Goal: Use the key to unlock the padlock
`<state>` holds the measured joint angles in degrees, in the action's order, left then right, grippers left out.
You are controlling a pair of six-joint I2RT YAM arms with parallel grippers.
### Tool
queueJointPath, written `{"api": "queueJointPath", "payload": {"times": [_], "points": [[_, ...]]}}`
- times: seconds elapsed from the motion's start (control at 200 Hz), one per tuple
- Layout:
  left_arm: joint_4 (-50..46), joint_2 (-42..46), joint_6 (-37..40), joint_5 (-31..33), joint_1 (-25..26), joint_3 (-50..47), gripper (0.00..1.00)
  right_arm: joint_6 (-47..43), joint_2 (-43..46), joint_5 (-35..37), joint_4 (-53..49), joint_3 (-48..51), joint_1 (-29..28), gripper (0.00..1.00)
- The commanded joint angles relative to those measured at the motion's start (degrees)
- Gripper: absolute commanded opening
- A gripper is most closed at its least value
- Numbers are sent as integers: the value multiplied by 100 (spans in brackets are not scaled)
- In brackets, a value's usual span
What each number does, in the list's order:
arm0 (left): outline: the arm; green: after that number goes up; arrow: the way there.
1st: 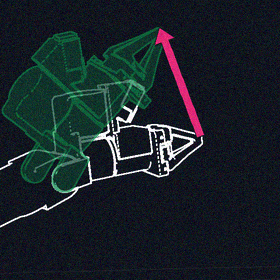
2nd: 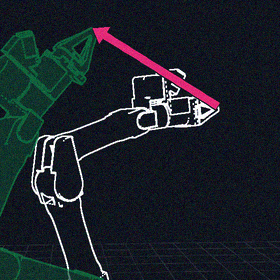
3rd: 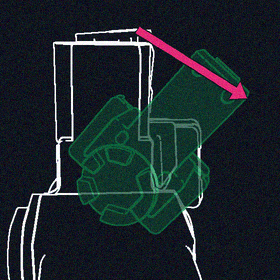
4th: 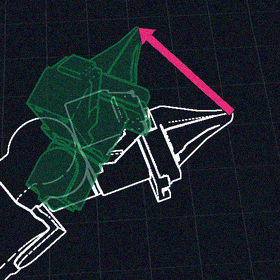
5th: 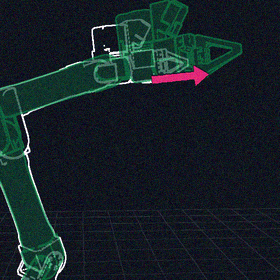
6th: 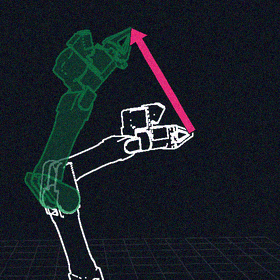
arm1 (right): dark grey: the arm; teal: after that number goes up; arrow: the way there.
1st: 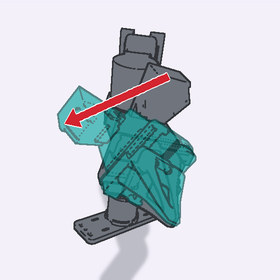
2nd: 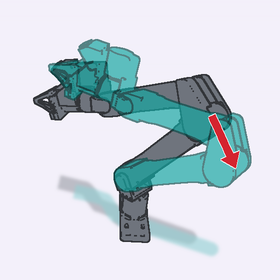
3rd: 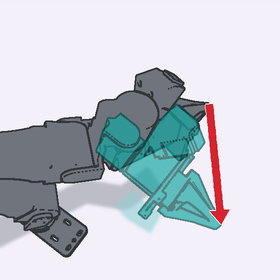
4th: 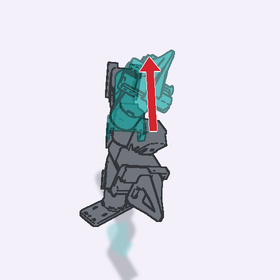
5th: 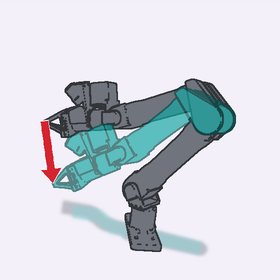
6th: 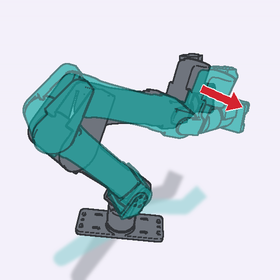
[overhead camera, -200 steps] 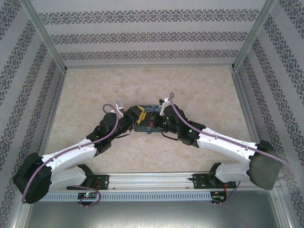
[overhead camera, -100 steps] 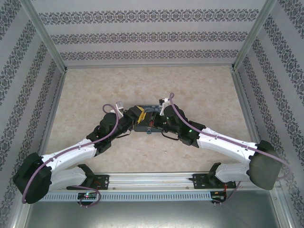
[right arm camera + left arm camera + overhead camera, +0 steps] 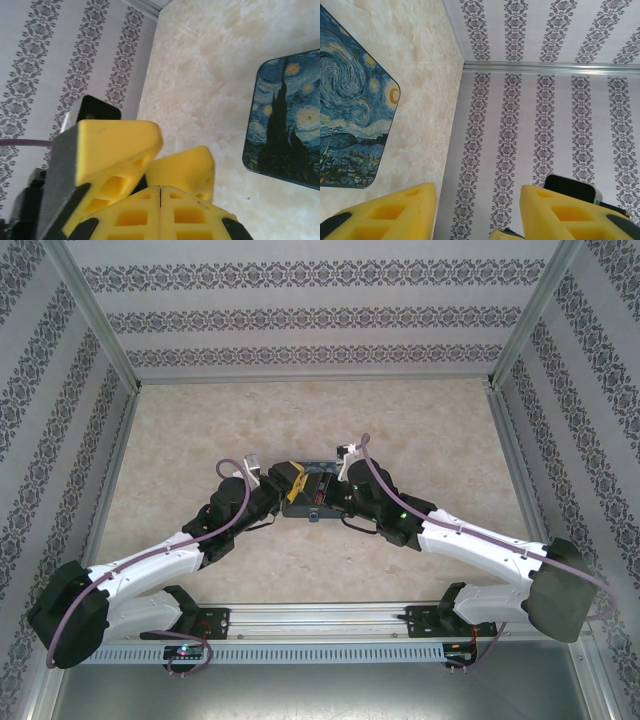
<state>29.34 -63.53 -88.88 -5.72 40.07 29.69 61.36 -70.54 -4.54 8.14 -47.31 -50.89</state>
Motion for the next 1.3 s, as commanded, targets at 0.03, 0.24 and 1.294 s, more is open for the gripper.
{"api": "queueJointPath", "payload": {"times": [0.03,0.24,1.294], "points": [[-22,-54,63,65,71,-55,50,-59,163,97,19,-239,-70,0],[22,-63,38,52,77,-34,51,-81,95,124,23,-338,-68,0],[463,51,-252,120,79,-138,52,105,-218,214,299,164,3,0]]}}
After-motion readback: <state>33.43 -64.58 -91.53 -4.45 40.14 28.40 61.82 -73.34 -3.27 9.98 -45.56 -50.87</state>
